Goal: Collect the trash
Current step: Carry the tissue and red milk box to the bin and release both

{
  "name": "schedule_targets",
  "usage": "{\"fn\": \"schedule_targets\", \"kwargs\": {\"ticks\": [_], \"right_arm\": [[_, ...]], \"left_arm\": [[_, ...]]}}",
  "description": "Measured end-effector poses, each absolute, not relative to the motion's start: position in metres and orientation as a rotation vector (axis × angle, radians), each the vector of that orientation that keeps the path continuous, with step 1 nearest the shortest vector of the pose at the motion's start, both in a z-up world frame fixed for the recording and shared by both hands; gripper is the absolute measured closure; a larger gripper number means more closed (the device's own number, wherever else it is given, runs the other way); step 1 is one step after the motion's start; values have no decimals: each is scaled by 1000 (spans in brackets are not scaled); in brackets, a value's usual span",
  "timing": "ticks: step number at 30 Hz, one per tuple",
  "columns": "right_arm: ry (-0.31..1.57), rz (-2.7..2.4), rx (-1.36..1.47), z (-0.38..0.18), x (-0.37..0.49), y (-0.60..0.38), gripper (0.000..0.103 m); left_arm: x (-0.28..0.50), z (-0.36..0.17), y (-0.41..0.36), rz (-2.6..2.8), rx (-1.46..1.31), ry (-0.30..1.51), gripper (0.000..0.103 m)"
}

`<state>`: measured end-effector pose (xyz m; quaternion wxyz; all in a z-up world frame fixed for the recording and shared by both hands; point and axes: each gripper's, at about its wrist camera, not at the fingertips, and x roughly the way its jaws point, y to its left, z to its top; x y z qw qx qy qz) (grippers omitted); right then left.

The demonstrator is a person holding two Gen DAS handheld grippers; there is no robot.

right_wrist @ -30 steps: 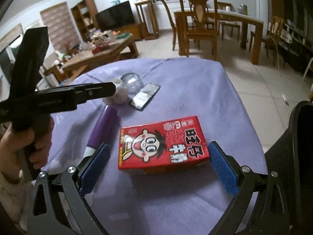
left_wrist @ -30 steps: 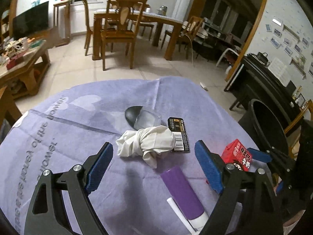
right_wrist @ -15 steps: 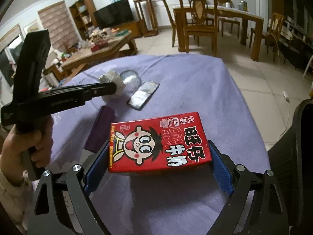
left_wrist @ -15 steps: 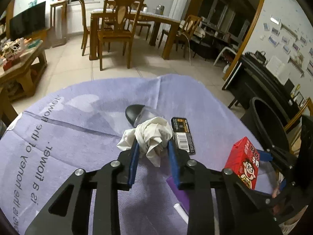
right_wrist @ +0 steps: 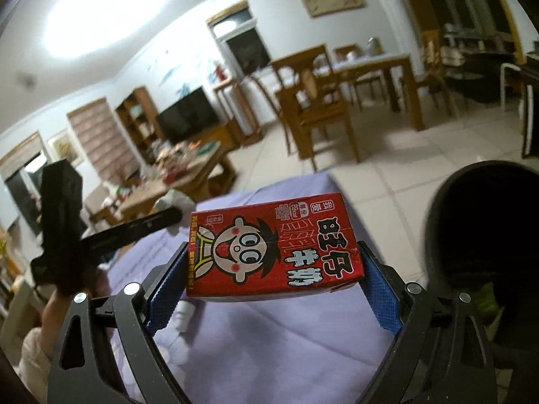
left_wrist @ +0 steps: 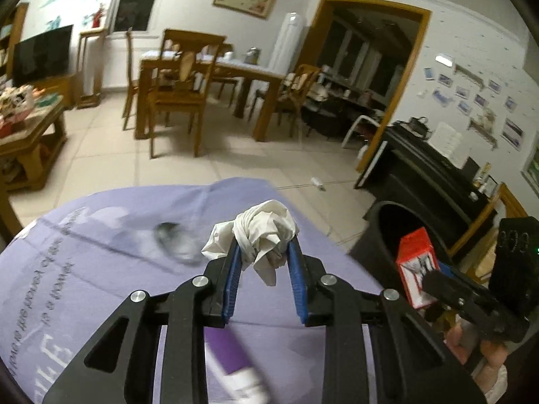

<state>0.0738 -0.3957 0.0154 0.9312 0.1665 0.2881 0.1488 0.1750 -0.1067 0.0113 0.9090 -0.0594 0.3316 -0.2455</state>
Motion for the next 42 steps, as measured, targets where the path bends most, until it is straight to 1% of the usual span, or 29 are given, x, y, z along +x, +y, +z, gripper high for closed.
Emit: {"fn": "schedule_targets", "kwargs": {"ticks": [8, 14, 20, 28, 37, 40, 42], "right_arm": [[494, 162, 423, 22, 40, -481, 12], [448, 51, 504, 11, 13, -551, 12], [438, -14, 565, -10, -2, -603, 12], [449, -39, 614, -37, -12, -643, 12], [450, -46, 660, -56, -12, -653, 12], [449, -44, 668, -54, -9, -653, 11], [454, -43, 662, -53, -6, -653, 11]], "left_arm": [[152, 18, -191, -641, -68, 668, 75], [143, 11, -257, -744, -13, 676, 75], [139, 0, -302, -813, 24, 702, 75], [134, -13, -336, -851, 53, 730, 75], [141, -24, -357, -859, 83, 759, 75], [146, -22, -361, -840, 89, 757, 72], [146, -20, -365, -822, 94, 755, 53]]}}
